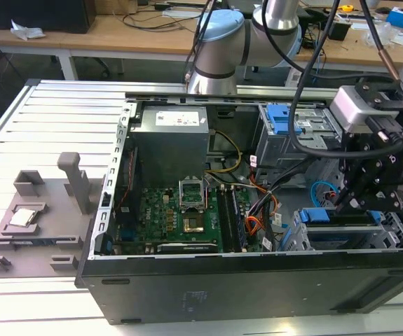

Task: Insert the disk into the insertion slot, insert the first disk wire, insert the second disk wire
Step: 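Insert the second disk wire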

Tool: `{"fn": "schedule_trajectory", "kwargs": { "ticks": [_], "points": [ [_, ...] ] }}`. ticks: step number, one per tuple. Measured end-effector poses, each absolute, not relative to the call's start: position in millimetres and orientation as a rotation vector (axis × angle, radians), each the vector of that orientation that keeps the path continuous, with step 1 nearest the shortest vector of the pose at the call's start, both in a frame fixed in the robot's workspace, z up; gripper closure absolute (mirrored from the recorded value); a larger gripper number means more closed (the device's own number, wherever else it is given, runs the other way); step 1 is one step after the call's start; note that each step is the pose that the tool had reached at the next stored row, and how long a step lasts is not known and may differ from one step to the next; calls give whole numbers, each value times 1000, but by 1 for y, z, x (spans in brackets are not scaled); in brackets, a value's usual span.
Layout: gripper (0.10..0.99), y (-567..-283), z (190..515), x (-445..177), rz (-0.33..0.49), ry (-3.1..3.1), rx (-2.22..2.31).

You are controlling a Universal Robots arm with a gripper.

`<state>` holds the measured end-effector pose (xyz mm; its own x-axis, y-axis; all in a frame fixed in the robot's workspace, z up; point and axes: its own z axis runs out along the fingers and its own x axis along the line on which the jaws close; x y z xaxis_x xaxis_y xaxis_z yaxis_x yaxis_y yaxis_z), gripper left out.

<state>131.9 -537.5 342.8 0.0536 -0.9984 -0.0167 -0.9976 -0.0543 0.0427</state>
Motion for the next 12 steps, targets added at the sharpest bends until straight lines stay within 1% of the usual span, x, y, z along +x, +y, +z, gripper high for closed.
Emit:
{"fn": "schedule_trajectory", "kwargs": {
  "ticks": [12],
  "points": [
    [922, -541, 338, 132, -64, -2146, 2266]
  ]
}}
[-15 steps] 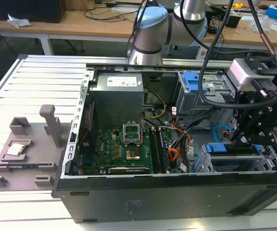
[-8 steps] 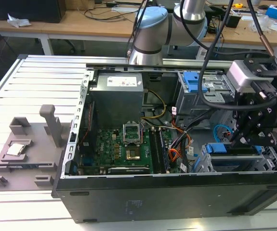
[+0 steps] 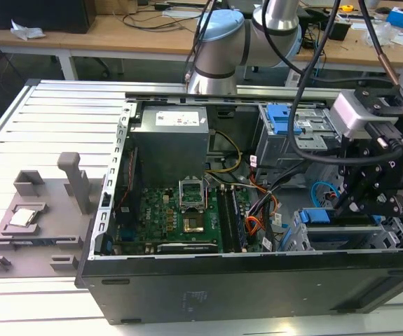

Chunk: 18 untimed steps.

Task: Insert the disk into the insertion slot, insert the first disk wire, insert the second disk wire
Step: 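Insert the second disk wire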

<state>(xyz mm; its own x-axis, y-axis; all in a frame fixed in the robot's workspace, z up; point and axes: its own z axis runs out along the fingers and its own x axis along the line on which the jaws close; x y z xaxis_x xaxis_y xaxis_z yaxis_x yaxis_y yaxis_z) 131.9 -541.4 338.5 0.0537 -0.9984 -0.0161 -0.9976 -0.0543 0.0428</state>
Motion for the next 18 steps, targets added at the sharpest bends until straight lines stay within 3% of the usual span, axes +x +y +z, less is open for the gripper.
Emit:
{"fn": "schedule_trajectory", "kwargs": {
  "ticks": [13, 14, 18],
  "points": [
    [922, -542, 335, 132, -66, -2147, 2267],
    [851, -542, 335, 132, -66, -2147, 2267],
    [851, -542, 343, 132, -67, -2148, 2267]
  ]
}}
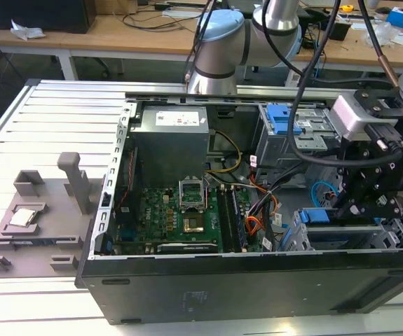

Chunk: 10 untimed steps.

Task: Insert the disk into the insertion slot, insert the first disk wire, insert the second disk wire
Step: 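Insert the second disk wire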

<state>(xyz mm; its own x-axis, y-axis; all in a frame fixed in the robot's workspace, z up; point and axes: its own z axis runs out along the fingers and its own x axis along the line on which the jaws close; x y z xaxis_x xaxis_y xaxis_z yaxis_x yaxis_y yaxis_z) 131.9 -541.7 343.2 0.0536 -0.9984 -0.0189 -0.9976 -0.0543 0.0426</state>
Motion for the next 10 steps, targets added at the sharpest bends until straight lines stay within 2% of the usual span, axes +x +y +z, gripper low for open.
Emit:
{"fn": "schedule_trajectory", "kwargs": {
  "ticks": [6, 8, 10],
  "points": [
    [863, -540, 371, 132, -66, -2147, 2266],
    [980, -539, 381, 132, -66, -2147, 2266],
    [980, -539, 385, 132, -66, -2147, 2267]
  ]
}}
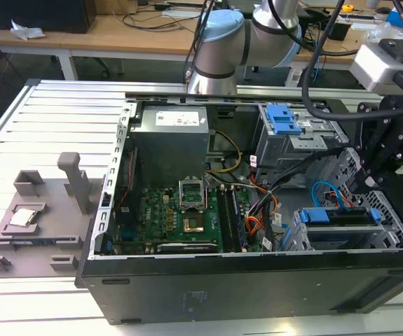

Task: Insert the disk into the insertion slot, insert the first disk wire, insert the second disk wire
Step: 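Insert the second disk wire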

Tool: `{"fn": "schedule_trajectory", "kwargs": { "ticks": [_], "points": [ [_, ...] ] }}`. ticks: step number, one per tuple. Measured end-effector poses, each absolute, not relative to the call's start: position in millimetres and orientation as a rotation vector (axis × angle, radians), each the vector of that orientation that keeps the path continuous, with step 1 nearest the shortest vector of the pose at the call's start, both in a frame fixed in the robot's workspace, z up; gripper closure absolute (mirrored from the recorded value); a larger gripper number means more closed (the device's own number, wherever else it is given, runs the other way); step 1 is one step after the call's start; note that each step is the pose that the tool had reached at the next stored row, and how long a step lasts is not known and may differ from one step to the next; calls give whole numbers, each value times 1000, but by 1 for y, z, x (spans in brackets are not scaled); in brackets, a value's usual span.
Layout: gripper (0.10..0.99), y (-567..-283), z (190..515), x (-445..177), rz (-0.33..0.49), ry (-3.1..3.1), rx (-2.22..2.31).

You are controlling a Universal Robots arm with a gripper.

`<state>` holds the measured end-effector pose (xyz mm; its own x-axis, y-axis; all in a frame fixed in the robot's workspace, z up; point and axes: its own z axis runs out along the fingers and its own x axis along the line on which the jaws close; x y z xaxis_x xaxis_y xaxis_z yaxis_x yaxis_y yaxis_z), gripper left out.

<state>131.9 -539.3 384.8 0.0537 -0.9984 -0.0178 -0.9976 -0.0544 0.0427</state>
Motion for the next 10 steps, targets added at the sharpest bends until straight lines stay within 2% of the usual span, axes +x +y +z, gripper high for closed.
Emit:
{"fn": "schedule_trajectory", "kwargs": {
  "ticks": [10],
  "points": [
    [980, -539, 385, 132, -66, -2147, 2266]
  ]
}}
